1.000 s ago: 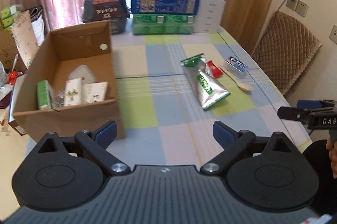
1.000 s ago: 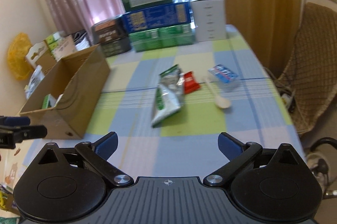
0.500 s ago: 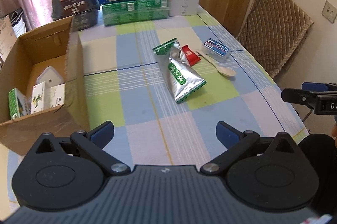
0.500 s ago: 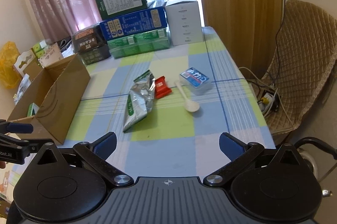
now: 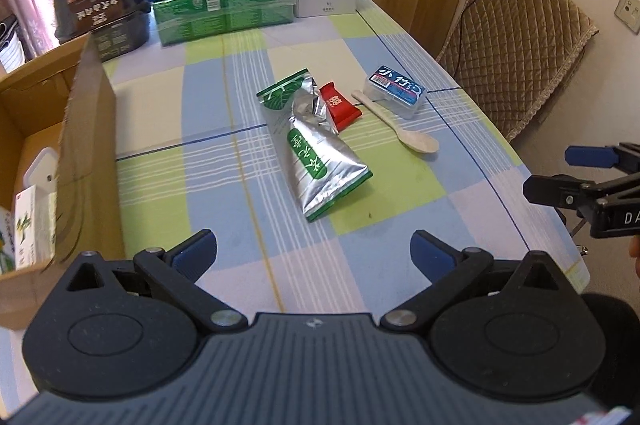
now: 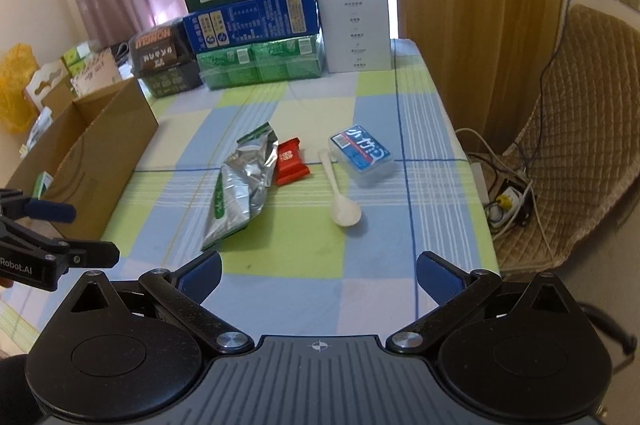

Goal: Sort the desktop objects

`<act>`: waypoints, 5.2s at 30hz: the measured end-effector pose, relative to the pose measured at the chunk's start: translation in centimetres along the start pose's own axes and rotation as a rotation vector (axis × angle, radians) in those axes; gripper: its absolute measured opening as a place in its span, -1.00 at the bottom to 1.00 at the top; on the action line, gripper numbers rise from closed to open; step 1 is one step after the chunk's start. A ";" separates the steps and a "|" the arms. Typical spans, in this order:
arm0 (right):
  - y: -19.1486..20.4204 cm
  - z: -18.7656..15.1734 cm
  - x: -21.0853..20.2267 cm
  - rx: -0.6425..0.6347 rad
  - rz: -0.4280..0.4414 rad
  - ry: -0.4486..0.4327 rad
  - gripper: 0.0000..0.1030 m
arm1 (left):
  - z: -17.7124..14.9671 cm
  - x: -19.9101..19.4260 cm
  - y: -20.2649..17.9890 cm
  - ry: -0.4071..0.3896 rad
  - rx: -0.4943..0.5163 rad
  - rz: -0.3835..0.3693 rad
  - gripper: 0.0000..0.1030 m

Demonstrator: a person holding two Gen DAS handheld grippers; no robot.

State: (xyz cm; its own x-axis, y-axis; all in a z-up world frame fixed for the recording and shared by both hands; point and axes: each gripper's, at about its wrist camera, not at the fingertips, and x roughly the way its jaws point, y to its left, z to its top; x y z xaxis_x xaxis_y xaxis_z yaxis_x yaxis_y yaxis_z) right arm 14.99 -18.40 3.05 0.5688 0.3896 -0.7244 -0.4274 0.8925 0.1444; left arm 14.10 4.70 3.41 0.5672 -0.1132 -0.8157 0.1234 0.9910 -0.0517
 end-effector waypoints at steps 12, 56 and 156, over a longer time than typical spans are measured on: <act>-1.6 2.0 5.2 -0.087 -0.001 0.087 0.96 | 2.7 4.4 -0.3 0.039 0.016 -0.004 0.97; -2.3 3.7 18.9 -0.310 0.063 0.238 -0.40 | 7.4 17.9 1.9 0.129 -0.021 -0.063 0.97; 9.0 -0.1 1.9 -0.111 0.118 0.087 -0.42 | -0.9 1.0 1.9 0.114 0.082 0.022 -0.11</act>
State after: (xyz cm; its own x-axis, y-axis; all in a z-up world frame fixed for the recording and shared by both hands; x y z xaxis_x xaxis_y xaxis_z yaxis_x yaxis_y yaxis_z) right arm 12.15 -9.70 2.87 0.4489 0.4644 -0.7634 -0.5651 0.8094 0.1601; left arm 14.18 6.51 2.03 0.4753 -0.0784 -0.8763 0.1807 0.9835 0.0100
